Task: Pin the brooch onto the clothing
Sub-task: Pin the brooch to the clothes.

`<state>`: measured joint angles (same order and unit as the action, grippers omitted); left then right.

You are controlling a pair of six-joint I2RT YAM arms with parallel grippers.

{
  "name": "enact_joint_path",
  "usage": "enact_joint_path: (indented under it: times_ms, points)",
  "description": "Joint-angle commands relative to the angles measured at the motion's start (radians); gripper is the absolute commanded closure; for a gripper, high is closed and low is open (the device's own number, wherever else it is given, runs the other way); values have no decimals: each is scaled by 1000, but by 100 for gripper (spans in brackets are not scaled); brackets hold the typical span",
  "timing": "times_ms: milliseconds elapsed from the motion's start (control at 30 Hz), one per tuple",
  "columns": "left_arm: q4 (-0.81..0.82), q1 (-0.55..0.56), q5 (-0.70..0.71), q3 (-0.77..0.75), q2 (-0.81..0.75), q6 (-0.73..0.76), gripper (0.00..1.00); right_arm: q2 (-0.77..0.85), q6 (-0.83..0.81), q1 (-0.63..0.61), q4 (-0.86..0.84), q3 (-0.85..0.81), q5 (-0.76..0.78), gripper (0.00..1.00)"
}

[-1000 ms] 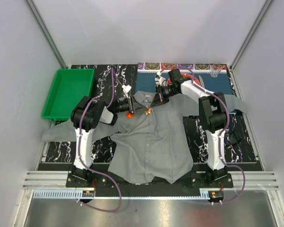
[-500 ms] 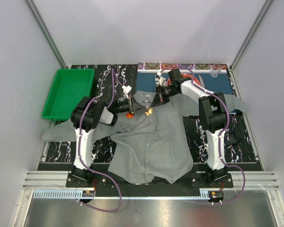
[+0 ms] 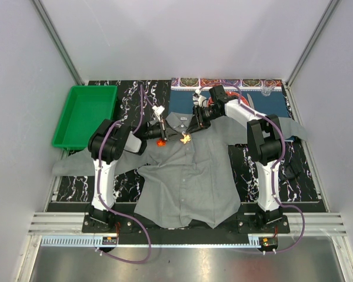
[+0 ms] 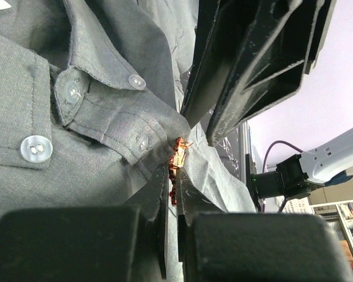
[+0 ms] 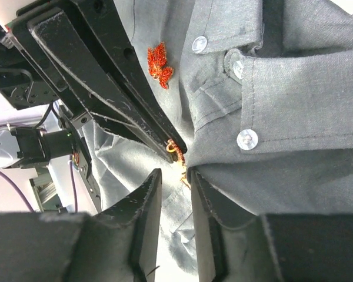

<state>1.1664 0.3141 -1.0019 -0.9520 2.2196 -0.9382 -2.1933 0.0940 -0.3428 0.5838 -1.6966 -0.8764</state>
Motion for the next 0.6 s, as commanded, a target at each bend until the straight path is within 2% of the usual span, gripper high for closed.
enact_joint_path:
  times_ms: [0,100,333,567]
  points:
    - [-52,-3,6,-60,-32,70,100,-3,6,14,28,-52,-33,60]
    - [-154,-3,8,-90,-37,133,100,4,10,33,33,-57,-53,53]
    - [-252,2,0,-143,-23,191,100,24,24,88,48,-41,-65,55]
    - [-292,5,-1,-169,-14,213,100,8,27,100,54,-14,22,54]
